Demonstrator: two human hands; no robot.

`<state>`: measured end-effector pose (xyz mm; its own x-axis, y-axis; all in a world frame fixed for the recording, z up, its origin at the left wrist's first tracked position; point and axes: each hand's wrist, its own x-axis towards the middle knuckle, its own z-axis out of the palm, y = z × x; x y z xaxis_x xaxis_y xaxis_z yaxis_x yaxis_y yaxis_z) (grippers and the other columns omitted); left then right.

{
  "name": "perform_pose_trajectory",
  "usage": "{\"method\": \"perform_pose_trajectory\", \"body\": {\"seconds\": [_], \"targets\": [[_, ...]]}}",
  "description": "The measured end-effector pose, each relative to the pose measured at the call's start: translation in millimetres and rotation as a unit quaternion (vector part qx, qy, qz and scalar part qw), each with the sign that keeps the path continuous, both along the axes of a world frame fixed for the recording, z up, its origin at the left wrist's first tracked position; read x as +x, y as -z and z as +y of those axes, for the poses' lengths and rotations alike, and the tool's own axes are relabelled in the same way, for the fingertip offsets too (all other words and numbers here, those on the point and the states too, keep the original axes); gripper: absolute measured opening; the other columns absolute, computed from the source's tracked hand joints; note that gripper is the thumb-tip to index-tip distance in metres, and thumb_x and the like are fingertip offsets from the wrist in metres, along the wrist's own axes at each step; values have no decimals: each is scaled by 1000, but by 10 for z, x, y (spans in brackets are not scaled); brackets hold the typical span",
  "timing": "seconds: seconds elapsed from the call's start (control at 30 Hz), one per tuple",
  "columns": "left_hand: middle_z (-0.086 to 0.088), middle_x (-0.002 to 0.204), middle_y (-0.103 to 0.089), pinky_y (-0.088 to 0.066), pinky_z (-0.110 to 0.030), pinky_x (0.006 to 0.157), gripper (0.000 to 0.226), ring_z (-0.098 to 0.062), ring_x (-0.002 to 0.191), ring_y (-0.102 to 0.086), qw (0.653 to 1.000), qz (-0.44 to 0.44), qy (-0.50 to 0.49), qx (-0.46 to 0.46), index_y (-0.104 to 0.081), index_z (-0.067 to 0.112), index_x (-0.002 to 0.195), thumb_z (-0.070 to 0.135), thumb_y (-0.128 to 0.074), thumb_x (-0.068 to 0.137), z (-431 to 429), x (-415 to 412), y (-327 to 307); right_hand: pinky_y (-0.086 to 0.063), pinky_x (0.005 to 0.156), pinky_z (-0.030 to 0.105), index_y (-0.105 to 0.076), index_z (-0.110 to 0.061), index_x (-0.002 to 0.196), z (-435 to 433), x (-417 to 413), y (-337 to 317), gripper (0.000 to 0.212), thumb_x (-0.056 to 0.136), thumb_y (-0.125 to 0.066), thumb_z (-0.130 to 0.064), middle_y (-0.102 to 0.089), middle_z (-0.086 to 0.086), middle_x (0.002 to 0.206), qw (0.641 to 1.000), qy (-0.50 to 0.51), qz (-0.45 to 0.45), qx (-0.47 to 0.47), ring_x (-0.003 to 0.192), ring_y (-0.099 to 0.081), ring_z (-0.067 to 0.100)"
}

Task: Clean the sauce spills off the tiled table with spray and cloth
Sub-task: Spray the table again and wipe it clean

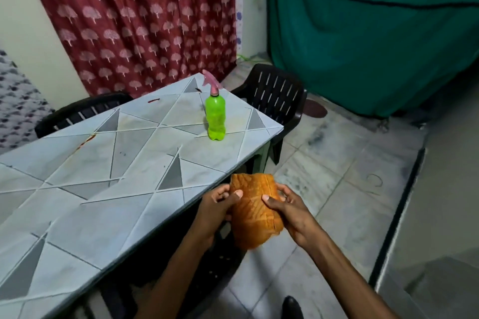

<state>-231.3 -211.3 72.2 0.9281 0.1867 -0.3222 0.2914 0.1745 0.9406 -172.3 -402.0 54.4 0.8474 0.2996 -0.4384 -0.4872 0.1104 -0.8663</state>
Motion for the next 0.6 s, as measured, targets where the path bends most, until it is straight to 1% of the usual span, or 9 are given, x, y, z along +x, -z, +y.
{"method": "perform_pose_trajectory", "body": {"seconds": [0.1,0.17,0.23,0.27,0.3,0.37,0.43,0.53,0.6], "targets": [[-15,96,-71,-53,-36,72,16,-22,89,-67,999,-6,-33,-4,-73,16,103,23,-69,90,-389,348,-121,-61,84,45,-62,-24,125,-327,511,-112,50,81,-81,-9,-75,13,111,999,-32,-14,5,101,-73,32],[-18,101,-70,-56,-37,73,17,-24,93,-69,998,-7,-63,9,-73,16,104,24,-69,90,-563,578,-183,-62,79,39,-63,-28,124,-460,835,-190,48,82,-80,-13,-75,10,111,997,-63,-41,-3,99,-74,27],[-23,106,-68,-56,-48,76,18,-32,95,-69,996,-8,-94,3,-73,17,105,24,-71,89,-656,765,-209,-62,80,37,-64,-29,125,-513,1108,-213,49,80,-81,-19,-73,6,113,994,-90,-62,-13,100,-73,22],[-24,105,-68,-54,-54,79,18,-37,95,-68,993,-11,-116,-3,-73,17,105,24,-72,88,-681,887,-210,-62,82,38,-64,-28,126,-518,1283,-207,50,79,-82,-20,-73,6,116,993,-104,-59,-8,102,-73,23],[-22,100,-69,-53,-57,78,19,-39,92,-67,991,-13,-132,-7,-74,16,104,24,-73,87,-689,988,-214,-61,84,40,-64,-25,127,-502,1421,-201,51,80,-82,-19,-73,7,118,993,-110,-48,-3,105,-72,25],[-16,91,-63,-47,-50,75,25,-32,86,-61,988,-15,-151,-6,-73,15,105,28,-75,83,-695,1190,-240,-61,85,39,-62,-17,127,-442,1710,-167,48,83,-79,-13,-73,11,119,991,-128,-21,11,107,-71,28],[-14,89,-53,-42,-43,74,31,-26,84,-54,986,-21,-166,-8,-73,13,105,30,-75,79,-677,1366,-239,-61,82,38,-61,-9,126,-345,1949,-129,42,86,-75,-7,-73,15,118,988,-151,7,26,108,-71,32],[-10,83,-51,-47,-30,67,22,-19,76,-56,981,-25,-193,-11,-72,9,104,22,-73,86,-595,1585,-161,-61,78,38,-61,-3,123,-176,2273,-48,37,87,-71,-3,-72,20,117,981,-181,48,53,108,-70,35],[-3,73,-50,-47,-22,55,16,-12,64,-53,978,-34,-204,-16,-70,4,102,14,-69,90,-515,1739,-131,-61,76,37,-61,-1,121,-36,2496,2,35,87,-71,-3,-72,20,115,978,-200,46,47,103,-71,33]]}}
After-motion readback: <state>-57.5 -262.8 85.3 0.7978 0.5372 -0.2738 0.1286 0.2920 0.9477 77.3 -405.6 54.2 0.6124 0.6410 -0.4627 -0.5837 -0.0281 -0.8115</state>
